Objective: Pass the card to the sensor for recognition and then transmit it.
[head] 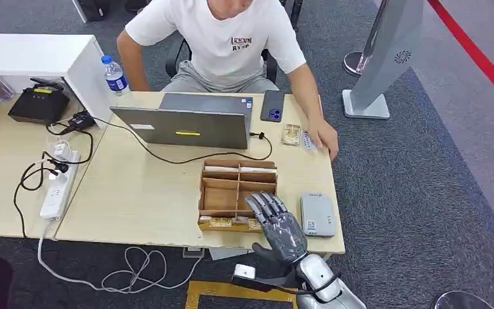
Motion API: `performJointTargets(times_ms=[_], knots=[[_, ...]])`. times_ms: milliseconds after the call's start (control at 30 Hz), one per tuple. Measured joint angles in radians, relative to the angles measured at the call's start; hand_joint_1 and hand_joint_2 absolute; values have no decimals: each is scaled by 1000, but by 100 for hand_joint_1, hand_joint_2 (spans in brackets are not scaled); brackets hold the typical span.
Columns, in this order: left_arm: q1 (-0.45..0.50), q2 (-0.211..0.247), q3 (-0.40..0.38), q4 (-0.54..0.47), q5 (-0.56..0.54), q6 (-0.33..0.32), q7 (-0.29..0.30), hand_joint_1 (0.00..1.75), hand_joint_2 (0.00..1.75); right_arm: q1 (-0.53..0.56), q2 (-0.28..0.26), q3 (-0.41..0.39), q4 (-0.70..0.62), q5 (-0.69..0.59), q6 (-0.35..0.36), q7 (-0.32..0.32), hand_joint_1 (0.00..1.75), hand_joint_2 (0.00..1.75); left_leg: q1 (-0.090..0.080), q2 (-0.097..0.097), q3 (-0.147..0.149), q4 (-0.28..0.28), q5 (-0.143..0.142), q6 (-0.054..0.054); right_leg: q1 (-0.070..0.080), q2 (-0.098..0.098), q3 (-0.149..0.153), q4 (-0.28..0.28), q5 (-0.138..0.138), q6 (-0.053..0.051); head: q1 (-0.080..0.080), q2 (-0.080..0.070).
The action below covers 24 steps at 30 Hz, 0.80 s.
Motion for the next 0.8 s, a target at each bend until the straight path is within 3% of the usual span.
performJointTargets(times_ms=[533, 800], knots=[[-2, 0, -3, 0, -1, -3, 0, 0, 175, -21, 6, -88, 45, 15, 0, -10, 0, 175, 0, 0, 0, 0, 0, 0, 0, 0, 0, 0, 0, 0, 0, 0], [-2, 0, -3, 0, 0, -3, 0, 0, 175, -11, 6, -92, 51, 17, 0, -19, 0, 175, 0, 0, 0, 0, 0, 0, 0, 0, 0, 0, 0, 0, 0, 0]])
